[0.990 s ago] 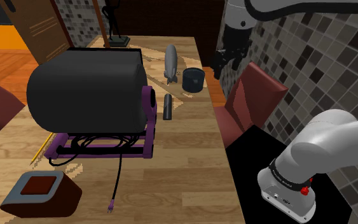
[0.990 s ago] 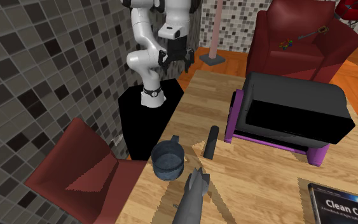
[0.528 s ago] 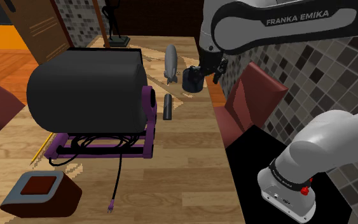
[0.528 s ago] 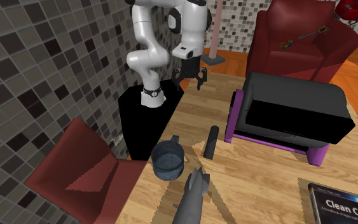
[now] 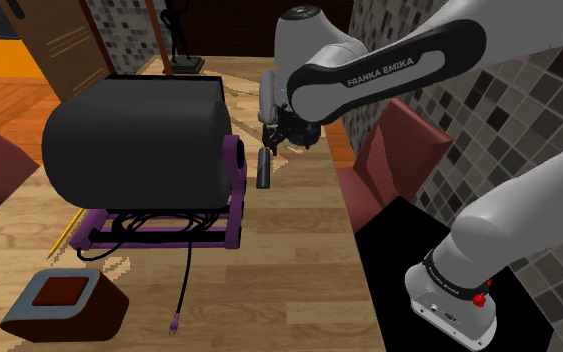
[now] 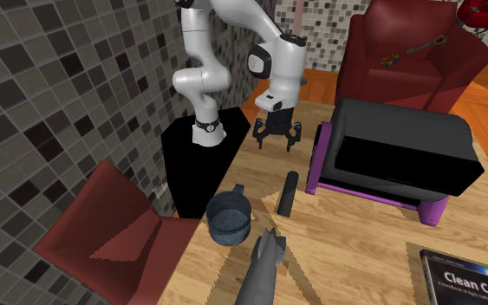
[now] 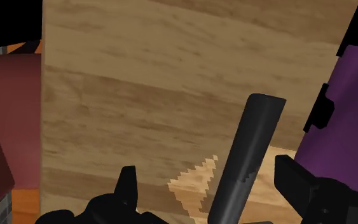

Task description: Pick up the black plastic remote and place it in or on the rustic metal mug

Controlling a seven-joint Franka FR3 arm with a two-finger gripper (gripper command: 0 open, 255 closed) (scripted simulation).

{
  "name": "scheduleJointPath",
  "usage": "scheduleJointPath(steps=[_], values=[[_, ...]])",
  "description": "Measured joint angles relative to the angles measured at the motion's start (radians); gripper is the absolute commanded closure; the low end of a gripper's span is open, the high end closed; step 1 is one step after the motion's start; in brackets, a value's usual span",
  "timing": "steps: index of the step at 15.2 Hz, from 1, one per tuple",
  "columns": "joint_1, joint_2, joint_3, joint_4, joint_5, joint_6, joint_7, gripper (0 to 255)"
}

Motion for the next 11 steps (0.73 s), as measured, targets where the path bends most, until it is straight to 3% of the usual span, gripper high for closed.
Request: scheduleJointPath(steps=[3,7,11], values=[[-0.04,0.117,0.044,0.055,-0.089,0.054,0.142,0],[-0.065,0.312,0.076,0.163,-0.261,0.101,0.362,0],[-0.043,0.427,0.064,0.249,-0.399,0.0,0.541,0]])
